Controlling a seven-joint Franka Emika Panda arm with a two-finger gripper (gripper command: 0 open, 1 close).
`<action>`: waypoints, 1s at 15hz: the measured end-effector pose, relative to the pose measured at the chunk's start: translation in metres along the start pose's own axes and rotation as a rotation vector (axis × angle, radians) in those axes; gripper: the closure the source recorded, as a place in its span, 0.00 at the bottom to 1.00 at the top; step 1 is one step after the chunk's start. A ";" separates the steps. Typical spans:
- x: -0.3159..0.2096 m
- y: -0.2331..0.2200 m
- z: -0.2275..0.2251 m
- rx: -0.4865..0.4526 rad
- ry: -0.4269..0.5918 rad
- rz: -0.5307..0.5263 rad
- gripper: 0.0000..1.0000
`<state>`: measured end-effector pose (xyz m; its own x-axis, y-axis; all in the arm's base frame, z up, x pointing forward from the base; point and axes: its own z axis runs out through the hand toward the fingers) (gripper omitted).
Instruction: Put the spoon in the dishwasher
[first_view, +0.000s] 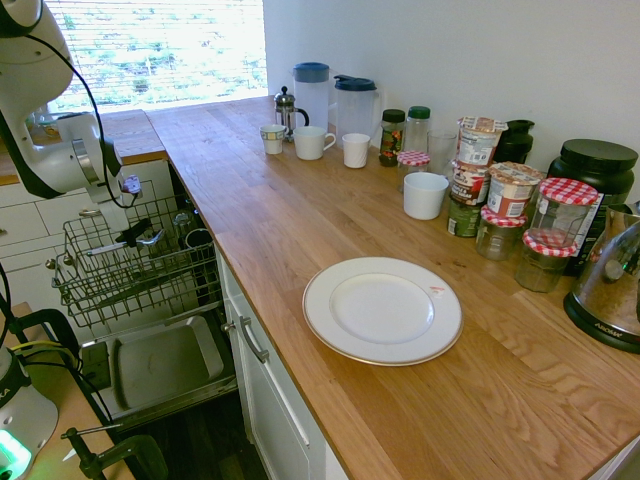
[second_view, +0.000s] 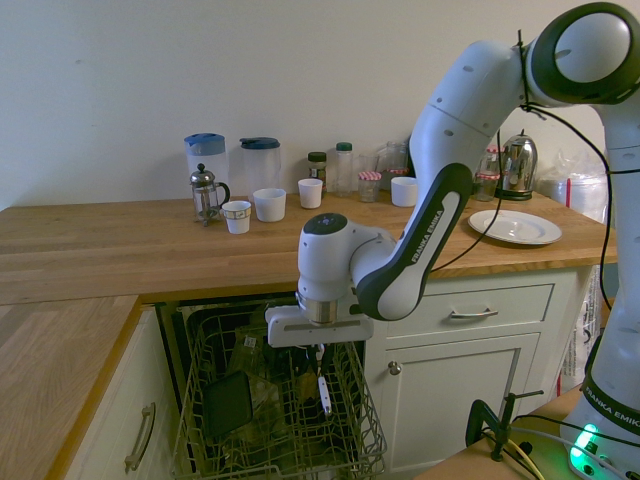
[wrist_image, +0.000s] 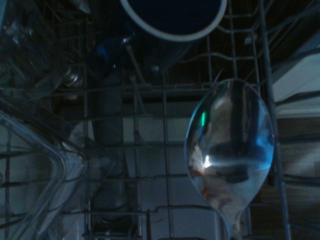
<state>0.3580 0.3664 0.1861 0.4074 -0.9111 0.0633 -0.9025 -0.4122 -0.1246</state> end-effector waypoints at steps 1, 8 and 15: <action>-0.001 0.001 0.011 -0.010 -0.003 0.005 1.00; 0.006 0.005 0.062 -0.052 -0.028 0.020 0.00; 0.008 0.004 0.063 -0.047 -0.030 0.019 0.00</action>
<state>0.3662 0.3572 0.1237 0.3931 -0.9189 0.0320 -0.9155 -0.3944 -0.0789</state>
